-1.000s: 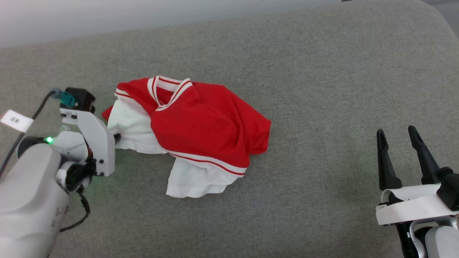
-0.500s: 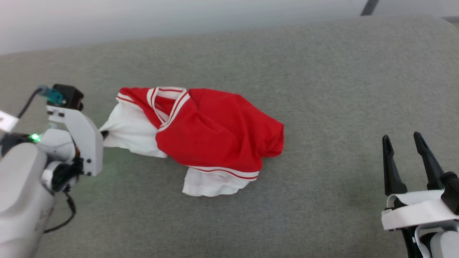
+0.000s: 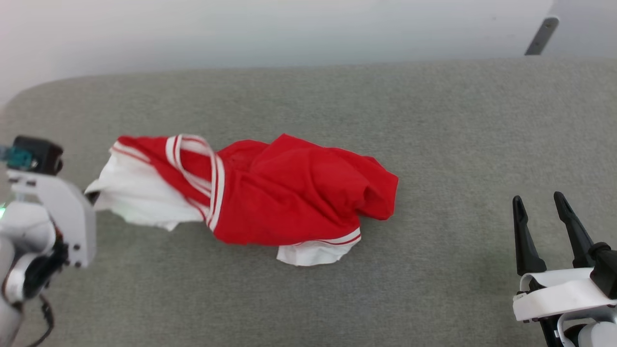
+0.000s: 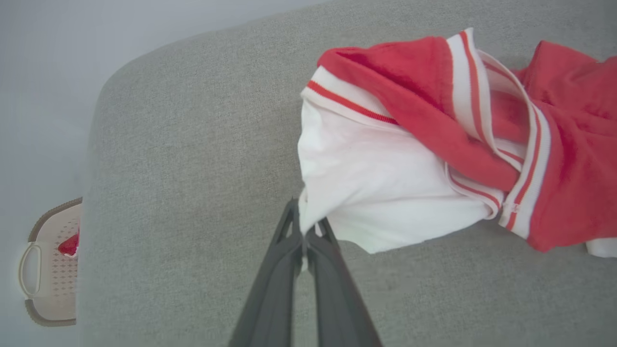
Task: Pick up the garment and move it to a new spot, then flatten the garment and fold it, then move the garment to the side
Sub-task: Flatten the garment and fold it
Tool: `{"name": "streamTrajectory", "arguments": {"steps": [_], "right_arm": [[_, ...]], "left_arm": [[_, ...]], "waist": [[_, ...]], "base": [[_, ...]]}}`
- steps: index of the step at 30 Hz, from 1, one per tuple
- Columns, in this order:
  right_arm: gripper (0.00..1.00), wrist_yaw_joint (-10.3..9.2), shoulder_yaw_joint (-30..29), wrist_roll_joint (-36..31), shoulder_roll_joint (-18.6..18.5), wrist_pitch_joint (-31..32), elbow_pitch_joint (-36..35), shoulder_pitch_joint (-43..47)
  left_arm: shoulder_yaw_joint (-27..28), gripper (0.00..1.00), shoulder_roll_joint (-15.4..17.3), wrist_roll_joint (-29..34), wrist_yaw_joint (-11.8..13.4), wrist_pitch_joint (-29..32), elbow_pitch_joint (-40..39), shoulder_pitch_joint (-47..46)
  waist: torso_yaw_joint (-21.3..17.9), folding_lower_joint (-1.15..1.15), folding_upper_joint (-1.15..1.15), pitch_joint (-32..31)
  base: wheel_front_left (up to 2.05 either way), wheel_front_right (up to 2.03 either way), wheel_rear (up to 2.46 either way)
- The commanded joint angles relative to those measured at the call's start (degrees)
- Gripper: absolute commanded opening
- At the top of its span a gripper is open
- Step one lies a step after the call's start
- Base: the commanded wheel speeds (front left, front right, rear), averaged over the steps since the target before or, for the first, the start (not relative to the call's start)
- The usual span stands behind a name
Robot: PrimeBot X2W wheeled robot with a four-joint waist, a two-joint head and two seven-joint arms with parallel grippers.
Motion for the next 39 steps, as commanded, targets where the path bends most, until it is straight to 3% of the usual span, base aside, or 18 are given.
{"name": "streamTrajectory", "arguments": {"steps": [1, 10, 18, 20, 22, 31, 39], "right_arm": [[1.0, -0.04, -0.18, -0.15, -0.13, -0.03, 0.13, 1.01], [1.0, -0.04, 0.08, 0.08, -0.07, -0.03, 0.6, 1.46], [1.0, -0.04, 0.96, 0.44, -0.35, -0.03, 1.4, 1.86], [1.0, -0.04, 1.36, 0.45, -0.58, -0.03, 1.65, 2.03], [1.0, -0.04, 1.81, 0.5, -0.82, -0.03, 1.9, 2.51], [1.0, -0.04, 4.98, 1.23, -2.54, -0.03, 3.42, 3.75], [1.0, -0.04, 8.29, 2.47, -3.25, -0.03, 5.0, 4.66]], "left_arm": [[0.49, 0.0, 0.82, -0.39, 0.83, -0.01, -1.13, 1.79], [3.54, 0.0, 3.98, -3.68, 5.77, -0.31, -5.81, 11.93], [3.33, 0.0, 1.47, -6.06, 5.47, -2.19, -4.19, 16.15], [3.11, 0.44, 0.72, -6.27, 5.1, -2.74, -3.53, 16.08], [2.82, 1.0, 0.02, -6.4, 4.84, -3.04, -2.76, 15.9], [3.12, 1.0, -1.57, -5.93, 5.2, -6.19, -3.58, 16.22], [4.45, 1.0, -2.56, -2.79, 6.64, -15.98, -8.74, 19.82]], "waist": [[1.21, 0.0, 0.0, -1.09], [2.45, 0.0, 0.0, -2.16], [2.56, 0.0, 0.0, -3.35], [2.7, 0.0, 0.0, -3.95], [2.93, 0.0, 0.0, -4.74], [5.03, 0.0, 0.0, -9.04], [7.61, 0.0, 0.0, -11.94]], "base": [[0.0, 0.0, 0.0], [0.0, 0.0, 0.0], [0.0, 0.0, 0.0], [0.0, 0.0, 0.0], [0.0, 0.0, 0.0], [0.0, 0.0, 0.0], [0.0, 0.0, 0.0]]}}
